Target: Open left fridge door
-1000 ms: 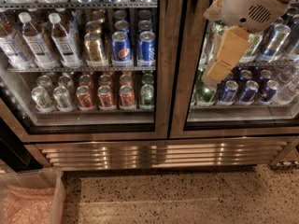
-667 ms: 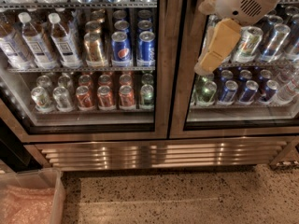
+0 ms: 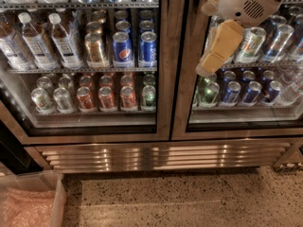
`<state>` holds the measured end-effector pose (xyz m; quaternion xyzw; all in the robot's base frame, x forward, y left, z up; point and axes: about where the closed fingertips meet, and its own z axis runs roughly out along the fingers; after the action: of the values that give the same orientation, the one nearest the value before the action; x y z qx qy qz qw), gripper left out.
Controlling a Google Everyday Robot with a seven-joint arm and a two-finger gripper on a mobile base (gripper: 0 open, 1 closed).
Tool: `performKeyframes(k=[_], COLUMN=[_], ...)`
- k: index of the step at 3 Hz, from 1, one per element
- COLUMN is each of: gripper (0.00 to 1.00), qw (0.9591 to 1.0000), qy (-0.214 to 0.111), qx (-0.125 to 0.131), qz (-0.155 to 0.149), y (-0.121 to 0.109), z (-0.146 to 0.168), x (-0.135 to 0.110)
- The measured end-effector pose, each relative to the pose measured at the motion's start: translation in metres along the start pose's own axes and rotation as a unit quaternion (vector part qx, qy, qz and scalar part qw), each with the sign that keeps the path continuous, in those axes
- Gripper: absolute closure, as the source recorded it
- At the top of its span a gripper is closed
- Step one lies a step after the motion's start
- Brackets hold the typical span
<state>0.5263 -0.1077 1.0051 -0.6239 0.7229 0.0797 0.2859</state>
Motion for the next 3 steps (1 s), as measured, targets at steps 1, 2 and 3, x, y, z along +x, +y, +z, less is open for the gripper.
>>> performKeyframes(k=[1, 2, 3], gripper=[0.00, 0.00, 0.00], qw=[0.9995, 0.9983, 0.9982], qy=[-0.010, -0.019, -0.021], qx=[0.003, 0.000, 0.000], qz=[-0.030, -0.055, -0.056], y=[-0.012, -0.020, -0.025], z=[0.012, 0.022, 0.022], x=[-0.024, -0.045, -0.043])
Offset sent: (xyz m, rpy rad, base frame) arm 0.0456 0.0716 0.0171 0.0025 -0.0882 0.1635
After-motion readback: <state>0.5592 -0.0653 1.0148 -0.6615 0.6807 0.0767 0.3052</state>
